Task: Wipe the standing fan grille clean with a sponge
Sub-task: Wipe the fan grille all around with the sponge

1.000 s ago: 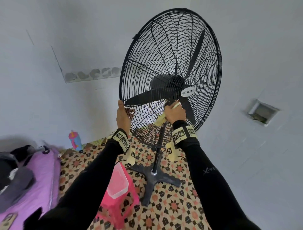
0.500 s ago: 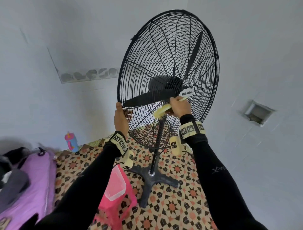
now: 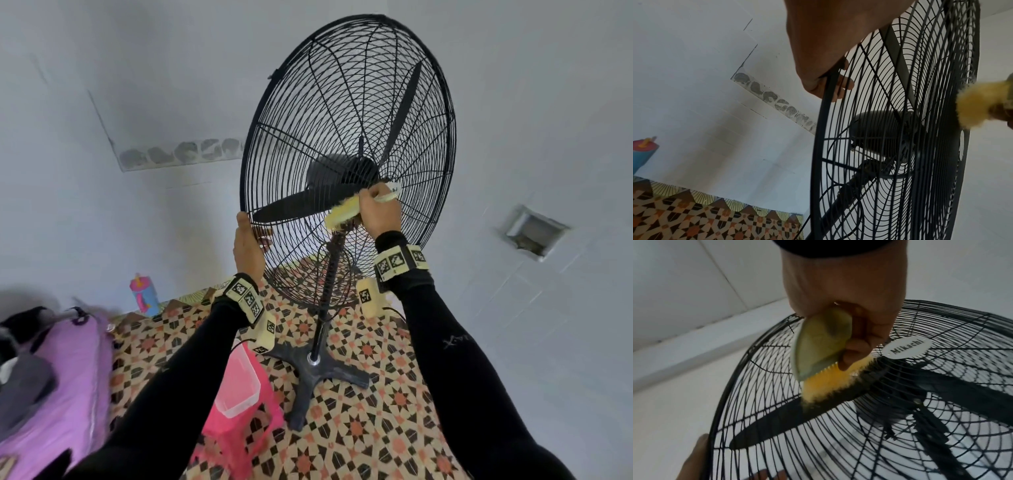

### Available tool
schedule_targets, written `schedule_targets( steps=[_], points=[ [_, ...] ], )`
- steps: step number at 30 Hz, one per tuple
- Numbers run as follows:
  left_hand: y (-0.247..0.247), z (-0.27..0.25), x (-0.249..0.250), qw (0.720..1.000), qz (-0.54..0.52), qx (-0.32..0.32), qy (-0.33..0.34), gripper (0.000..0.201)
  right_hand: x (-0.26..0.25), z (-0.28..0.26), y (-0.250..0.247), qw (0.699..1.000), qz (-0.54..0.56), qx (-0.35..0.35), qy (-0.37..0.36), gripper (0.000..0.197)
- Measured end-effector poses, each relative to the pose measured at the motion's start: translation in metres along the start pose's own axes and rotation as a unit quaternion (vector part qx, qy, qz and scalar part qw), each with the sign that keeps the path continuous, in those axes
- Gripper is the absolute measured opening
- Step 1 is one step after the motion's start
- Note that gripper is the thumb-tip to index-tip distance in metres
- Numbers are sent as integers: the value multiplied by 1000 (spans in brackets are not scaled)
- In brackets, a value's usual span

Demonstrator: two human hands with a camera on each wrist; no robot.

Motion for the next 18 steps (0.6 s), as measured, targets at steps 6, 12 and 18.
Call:
schedule_targets(
  steps=[6, 12, 18],
  points=[
    [-2, 4, -2, 1000, -2, -6, -17, 105, 35, -10, 30, 987, -115, -105, 40, 38],
    [-2, 18, -20, 999, 16, -4, -29, 103, 25, 10, 10, 985, -134, -89, 67, 66],
    [-4, -3, 5, 1000, -4, -10, 0, 103, 5, 26, -1, 997, 58, -21, 45, 8]
  ],
)
Point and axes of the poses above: each hand's wrist, its own z-axis towards the middle knuckle, its own y-axis out of the palm, x = y × z, the point moved 9 cm from there along z, towards the middle knuckle, and after that the axes turned 8 degrees about -y, right-handed, at the moved point
